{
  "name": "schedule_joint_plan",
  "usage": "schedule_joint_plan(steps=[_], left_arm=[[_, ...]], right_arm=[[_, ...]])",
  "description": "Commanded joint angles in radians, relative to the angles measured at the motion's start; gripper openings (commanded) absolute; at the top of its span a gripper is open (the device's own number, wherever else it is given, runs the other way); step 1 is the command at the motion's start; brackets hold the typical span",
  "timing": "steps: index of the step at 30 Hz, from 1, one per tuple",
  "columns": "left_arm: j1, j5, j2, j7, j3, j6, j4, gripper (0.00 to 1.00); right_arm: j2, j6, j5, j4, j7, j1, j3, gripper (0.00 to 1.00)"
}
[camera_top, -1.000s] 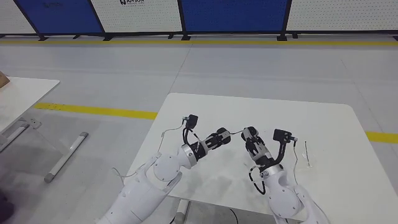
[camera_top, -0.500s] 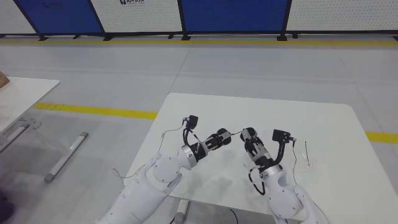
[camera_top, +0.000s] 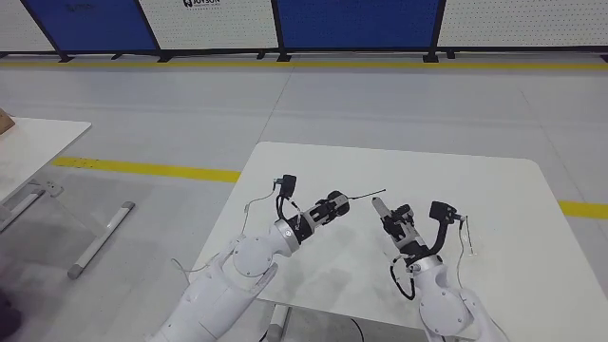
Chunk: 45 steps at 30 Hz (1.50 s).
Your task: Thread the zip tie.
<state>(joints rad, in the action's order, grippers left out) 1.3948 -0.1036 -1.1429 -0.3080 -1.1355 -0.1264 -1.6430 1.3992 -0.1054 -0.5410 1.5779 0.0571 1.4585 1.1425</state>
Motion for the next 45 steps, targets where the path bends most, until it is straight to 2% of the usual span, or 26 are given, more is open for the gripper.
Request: schedule_joint_plan(steps=[1,8,12,15,17,20,29,30,33,39,40,41,43,44,45], left_arm=[[0.0,0.0,0.0,0.0,0.0,0.0,0.0,0.0],[0.0,0.002,0.0,0.003,0.0,0.002,0.001,0.0],[0.005,-0.018,-0.003,0.032,-0.001,0.003,-0.005,0.0],[0.014,-0.058,-0.002,0.025,-0.017,-0.004,-0.011,0.0],[0.021,-0.098,-0.001,-0.007,-0.026,-0.002,-0.017,0.0],[0.021,-0.127,0.0,-0.039,-0.031,0.002,-0.019,0.0],[0.02,-0.112,0.0,-0.025,-0.029,0.007,-0.017,0.0],[0.018,-0.073,0.0,0.003,-0.026,0.01,-0.017,0.0],[0.018,-0.032,-0.003,0.035,-0.01,0.015,-0.019,0.0],[0.011,-0.013,-0.007,0.052,0.005,0.017,-0.008,0.0],[0.01,-0.011,-0.007,0.052,0.007,0.017,-0.005,0.0],[0.008,-0.001,-0.007,0.05,0.01,0.014,-0.002,0.0],[0.008,0.013,-0.007,0.048,0.014,0.008,0.001,0.0],[0.008,0.019,-0.008,0.047,0.017,0.004,0.001,0.0],[0.009,0.024,-0.008,0.048,0.019,0.002,0.002,0.0]], right_arm=[[0.0,0.005,0.003,0.0,-0.001,0.0,0.001,1.0],[-0.001,0.004,-0.013,0.0,-0.002,-0.001,0.0,1.0],[-0.005,0.013,-0.11,-0.02,0.006,-0.02,-0.005,1.0],[-0.012,-0.007,-0.181,-0.052,0.032,-0.044,0.002,1.0],[-0.018,-0.037,-0.257,-0.07,0.062,-0.061,-0.001,1.0],[-0.023,-0.036,-0.35,-0.086,0.088,-0.081,-0.006,1.0],[-0.023,-0.036,-0.35,-0.086,0.088,-0.081,-0.006,1.0],[-0.022,-0.055,-0.309,-0.082,0.095,-0.074,-0.007,1.0],[-0.022,-0.072,-0.244,-0.08,0.096,-0.069,0.006,1.0],[-0.024,-0.129,-0.157,-0.088,0.104,-0.071,0.025,1.0],[-0.024,-0.136,-0.143,-0.089,0.106,-0.071,0.026,0.93],[-0.025,-0.148,-0.129,-0.09,0.115,-0.071,0.028,0.76],[-0.026,-0.157,-0.116,-0.091,0.125,-0.073,0.029,0.61],[-0.026,-0.163,-0.11,-0.09,0.134,-0.074,0.028,0.5],[-0.026,-0.166,-0.107,-0.09,0.14,-0.077,0.025,0.5]])
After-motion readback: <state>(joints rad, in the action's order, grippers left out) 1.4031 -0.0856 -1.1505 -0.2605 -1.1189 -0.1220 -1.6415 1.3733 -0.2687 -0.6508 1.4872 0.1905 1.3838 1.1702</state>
